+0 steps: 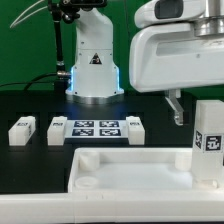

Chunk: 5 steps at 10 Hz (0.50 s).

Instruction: Assemble desk

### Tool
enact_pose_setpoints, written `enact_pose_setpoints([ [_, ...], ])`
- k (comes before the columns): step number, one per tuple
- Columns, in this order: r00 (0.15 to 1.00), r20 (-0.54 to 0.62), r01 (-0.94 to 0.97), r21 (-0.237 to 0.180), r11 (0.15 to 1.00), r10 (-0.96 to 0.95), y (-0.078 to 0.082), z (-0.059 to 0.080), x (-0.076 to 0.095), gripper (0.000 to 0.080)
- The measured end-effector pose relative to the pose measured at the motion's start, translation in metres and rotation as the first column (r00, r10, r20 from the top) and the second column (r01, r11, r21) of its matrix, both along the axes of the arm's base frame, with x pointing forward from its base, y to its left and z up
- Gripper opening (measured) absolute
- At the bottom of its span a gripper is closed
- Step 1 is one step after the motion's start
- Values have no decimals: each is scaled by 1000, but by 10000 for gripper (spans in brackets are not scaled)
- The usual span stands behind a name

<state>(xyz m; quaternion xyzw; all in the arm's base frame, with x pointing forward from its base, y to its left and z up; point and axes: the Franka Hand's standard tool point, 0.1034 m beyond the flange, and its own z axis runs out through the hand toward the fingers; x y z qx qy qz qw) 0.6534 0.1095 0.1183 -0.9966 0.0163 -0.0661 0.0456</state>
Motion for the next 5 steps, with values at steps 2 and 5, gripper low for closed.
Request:
enact_pose_setpoints([
  [2, 1000, 0, 5, 0, 1000, -5, -1, -1, 0, 523],
  [5, 988, -15, 155, 16, 988, -155, -5, -1, 0, 297],
])
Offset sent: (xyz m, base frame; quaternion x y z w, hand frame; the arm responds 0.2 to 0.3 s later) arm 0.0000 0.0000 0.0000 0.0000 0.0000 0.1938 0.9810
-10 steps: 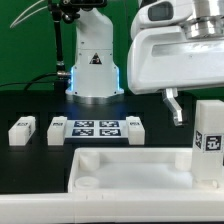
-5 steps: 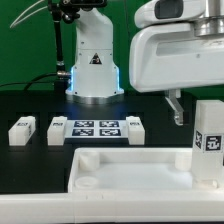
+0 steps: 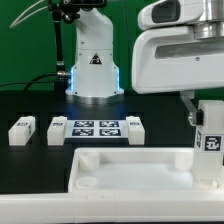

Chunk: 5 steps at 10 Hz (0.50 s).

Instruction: Assemble desk

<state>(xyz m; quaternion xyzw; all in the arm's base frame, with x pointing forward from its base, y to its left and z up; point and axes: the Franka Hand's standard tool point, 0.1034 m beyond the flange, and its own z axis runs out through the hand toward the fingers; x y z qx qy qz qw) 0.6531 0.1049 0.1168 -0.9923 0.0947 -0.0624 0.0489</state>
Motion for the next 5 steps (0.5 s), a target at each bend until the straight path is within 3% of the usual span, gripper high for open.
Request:
enact_pose_setpoints([
  [2, 985, -11, 175, 21, 984, -174, -5, -1, 1, 297],
  [5, 848, -65, 529, 64, 846, -526, -12, -2, 0, 297],
])
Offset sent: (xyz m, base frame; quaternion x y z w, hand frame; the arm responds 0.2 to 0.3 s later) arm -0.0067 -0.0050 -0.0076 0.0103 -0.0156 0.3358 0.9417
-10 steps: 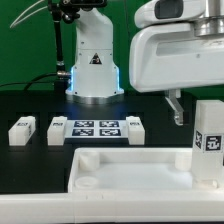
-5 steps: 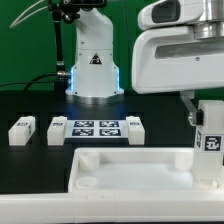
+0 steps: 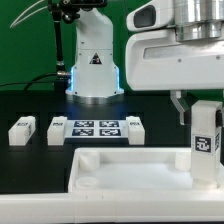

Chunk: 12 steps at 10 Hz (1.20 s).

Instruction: Assemble desk

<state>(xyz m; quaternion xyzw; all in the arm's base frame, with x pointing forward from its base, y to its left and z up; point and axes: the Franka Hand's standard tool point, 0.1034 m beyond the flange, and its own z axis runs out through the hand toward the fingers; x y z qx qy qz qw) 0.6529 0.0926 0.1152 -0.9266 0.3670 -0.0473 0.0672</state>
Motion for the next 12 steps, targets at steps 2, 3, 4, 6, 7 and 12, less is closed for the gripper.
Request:
enact_pose_setpoints([
  [2, 940, -61, 339, 87, 937, -335, -8, -1, -4, 297],
  [3, 880, -99, 475, 120, 872, -465, -9, -1, -6, 297],
  [4, 799, -143, 601, 147, 786, -584, -8, -2, -9, 297],
  [6, 787, -150, 617, 145, 774, -599, -7, -2, -9, 297],
  [7, 788, -149, 615, 145, 775, -597, -7, -2, -9, 306],
  [12, 990, -60, 132, 53, 990, -129, 11, -2, -7, 638],
])
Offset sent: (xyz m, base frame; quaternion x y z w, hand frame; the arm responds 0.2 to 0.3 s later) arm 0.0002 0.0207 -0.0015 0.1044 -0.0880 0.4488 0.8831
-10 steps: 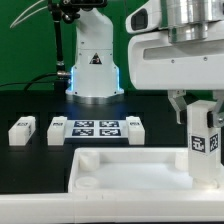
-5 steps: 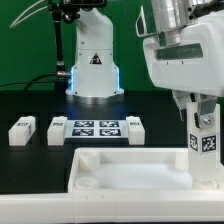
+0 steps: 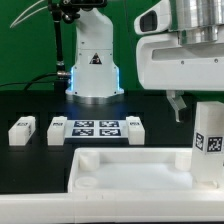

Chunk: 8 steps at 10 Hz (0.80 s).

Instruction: Assemble desk

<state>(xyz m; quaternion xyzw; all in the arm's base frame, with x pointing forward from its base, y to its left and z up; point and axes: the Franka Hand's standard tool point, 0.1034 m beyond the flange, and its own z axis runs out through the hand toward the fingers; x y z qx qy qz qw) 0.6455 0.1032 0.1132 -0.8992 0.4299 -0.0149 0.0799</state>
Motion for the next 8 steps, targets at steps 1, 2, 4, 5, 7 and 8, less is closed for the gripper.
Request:
enact_pose_setpoints([
  [1, 998, 9, -69, -9, 998, 69, -3, -1, -1, 647],
  [2, 991, 16, -131, -16, 991, 131, -3, -1, -1, 647],
  [4, 964, 31, -264, -33, 964, 265, -3, -1, -1, 649],
  [5, 890, 38, -451, -73, 889, 454, 0, -2, -1, 649],
  [7, 781, 22, -619, -102, 778, 624, 20, 0, -6, 649],
  [8, 794, 21, -602, -100, 792, 607, 16, -1, -6, 622],
])
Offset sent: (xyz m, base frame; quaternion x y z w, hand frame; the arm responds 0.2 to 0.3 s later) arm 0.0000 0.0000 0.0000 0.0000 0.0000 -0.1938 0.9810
